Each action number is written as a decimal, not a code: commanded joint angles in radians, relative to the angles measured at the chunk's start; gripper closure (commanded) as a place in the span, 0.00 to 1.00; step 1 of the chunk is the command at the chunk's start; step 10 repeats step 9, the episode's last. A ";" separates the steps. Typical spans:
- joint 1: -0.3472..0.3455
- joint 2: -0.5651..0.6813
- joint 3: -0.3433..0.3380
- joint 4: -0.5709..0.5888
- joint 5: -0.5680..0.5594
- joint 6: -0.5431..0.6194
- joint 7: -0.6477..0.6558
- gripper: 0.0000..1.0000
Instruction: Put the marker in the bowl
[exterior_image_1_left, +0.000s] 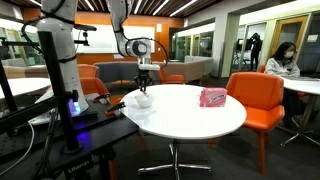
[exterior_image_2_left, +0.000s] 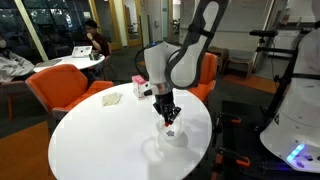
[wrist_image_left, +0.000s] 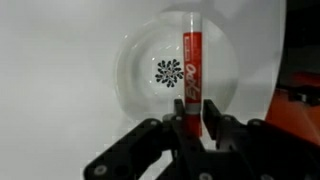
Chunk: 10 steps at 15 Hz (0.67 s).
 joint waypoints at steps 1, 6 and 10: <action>0.032 -0.040 -0.017 -0.010 -0.014 -0.005 0.070 0.41; 0.082 -0.179 -0.025 -0.037 -0.023 -0.059 0.244 0.02; 0.104 -0.249 -0.030 -0.042 -0.055 -0.107 0.359 0.00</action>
